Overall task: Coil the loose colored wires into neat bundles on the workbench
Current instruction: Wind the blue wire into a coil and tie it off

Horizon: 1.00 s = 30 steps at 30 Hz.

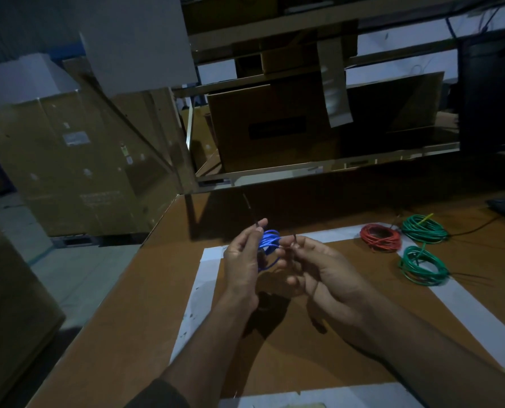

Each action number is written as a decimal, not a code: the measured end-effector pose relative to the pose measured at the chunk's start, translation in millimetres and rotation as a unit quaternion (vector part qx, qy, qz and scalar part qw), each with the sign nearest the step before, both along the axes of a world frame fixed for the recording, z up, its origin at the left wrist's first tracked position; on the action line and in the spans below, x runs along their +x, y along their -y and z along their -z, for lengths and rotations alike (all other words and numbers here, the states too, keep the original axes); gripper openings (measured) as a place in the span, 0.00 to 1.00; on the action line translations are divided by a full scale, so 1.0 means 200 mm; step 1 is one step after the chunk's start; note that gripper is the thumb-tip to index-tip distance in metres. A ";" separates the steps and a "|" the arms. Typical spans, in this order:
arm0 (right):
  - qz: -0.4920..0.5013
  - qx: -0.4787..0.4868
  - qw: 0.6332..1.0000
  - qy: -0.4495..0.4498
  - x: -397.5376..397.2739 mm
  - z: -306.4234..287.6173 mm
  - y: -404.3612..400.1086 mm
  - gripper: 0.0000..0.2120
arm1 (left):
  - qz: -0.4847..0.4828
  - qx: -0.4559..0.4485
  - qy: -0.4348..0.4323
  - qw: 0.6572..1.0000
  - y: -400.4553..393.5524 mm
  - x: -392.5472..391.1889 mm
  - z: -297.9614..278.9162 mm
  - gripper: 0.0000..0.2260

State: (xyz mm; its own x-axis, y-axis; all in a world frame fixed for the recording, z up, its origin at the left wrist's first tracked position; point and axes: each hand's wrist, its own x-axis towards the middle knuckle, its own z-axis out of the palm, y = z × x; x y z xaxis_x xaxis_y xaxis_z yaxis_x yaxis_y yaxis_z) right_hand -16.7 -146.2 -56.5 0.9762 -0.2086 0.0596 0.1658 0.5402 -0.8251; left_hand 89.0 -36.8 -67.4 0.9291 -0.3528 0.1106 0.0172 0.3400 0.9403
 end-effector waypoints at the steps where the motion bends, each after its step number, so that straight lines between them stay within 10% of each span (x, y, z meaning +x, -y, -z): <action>1: 0.000 0.011 1.000 0.010 0.00 -0.01 0.01 0.11 | -0.008 -0.001 -0.003 1.000 0.00 0.00 0.00 0.09; 11: 0.197 -0.066 0.978 0.020 0.02 0.00 0.08 0.09 | -0.007 0.047 0.037 0.998 0.03 -0.03 0.03 0.13; 30: 0.263 -0.133 0.954 0.051 0.00 -0.03 0.20 0.06 | 0.066 0.050 0.042 0.996 0.06 -0.11 0.04 0.14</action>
State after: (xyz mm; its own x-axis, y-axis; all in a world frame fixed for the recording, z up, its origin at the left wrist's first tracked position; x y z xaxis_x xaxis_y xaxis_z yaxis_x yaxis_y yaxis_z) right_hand -15.7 -185.6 -51.4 0.7265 -0.6326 0.2683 0.4440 0.1342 -0.8859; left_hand 67.2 -49.8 -75.3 0.8625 -0.4852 0.1438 -0.0240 0.2447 0.9693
